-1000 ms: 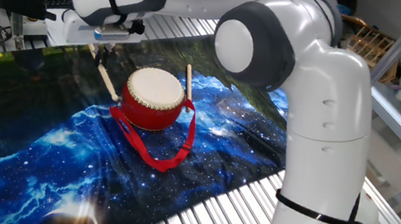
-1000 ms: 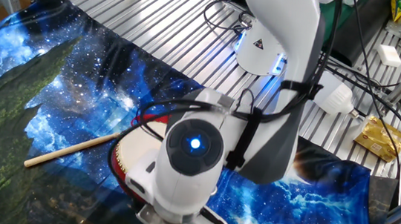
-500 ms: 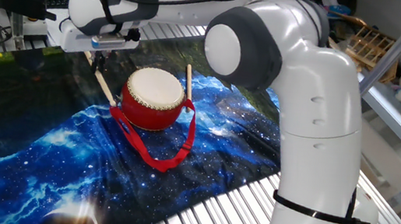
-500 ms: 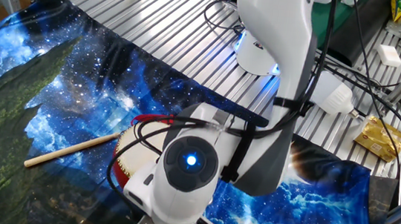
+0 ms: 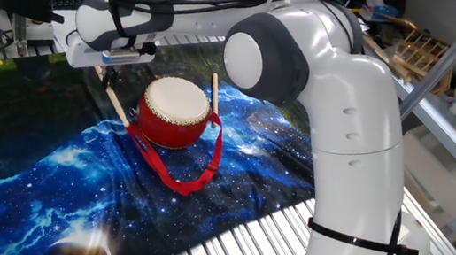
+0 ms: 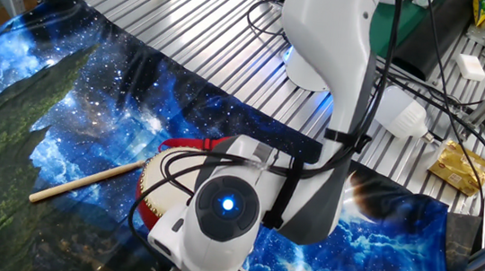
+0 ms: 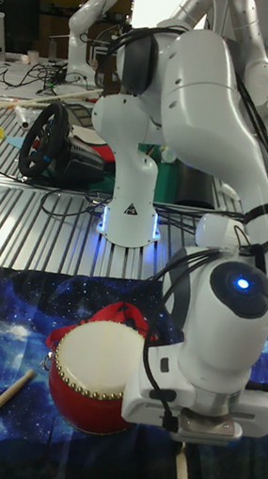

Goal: Play the drum

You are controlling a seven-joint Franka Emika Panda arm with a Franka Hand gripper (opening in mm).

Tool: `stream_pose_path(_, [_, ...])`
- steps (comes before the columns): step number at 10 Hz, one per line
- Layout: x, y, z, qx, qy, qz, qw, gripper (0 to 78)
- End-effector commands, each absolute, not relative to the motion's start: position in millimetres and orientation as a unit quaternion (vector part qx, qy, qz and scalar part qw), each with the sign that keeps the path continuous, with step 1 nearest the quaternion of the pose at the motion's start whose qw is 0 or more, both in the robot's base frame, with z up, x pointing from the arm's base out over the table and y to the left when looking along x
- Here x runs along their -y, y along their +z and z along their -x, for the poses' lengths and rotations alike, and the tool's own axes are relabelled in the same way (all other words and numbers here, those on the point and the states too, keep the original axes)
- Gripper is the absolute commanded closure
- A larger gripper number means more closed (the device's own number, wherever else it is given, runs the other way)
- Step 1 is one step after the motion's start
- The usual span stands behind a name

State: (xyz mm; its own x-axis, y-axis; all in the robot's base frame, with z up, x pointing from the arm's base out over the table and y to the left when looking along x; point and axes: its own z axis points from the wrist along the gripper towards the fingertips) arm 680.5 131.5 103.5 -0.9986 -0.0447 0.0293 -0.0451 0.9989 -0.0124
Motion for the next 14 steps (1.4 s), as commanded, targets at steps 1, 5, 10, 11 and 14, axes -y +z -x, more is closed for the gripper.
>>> stream_pose_path(1, [-131.3, 99.8, -681.9, 1.000, 0.006, -0.020, 0.011, 76.3])
stream_pose_path(5, [-131.5, 93.6, -680.9, 1.000, 0.006, -0.016, 0.005, 76.3])
stream_pose_path(10, [-132.2, 92.5, -679.1, 1.000, 0.007, -0.013, 0.004, 76.3])
stream_pose_path(11, [-132.2, 92.5, -679.1, 1.000, 0.007, -0.011, 0.004, 76.3])
stream_pose_path(14, [-132.6, 92.9, -678.8, 1.000, 0.007, -0.008, 0.004, 76.3])
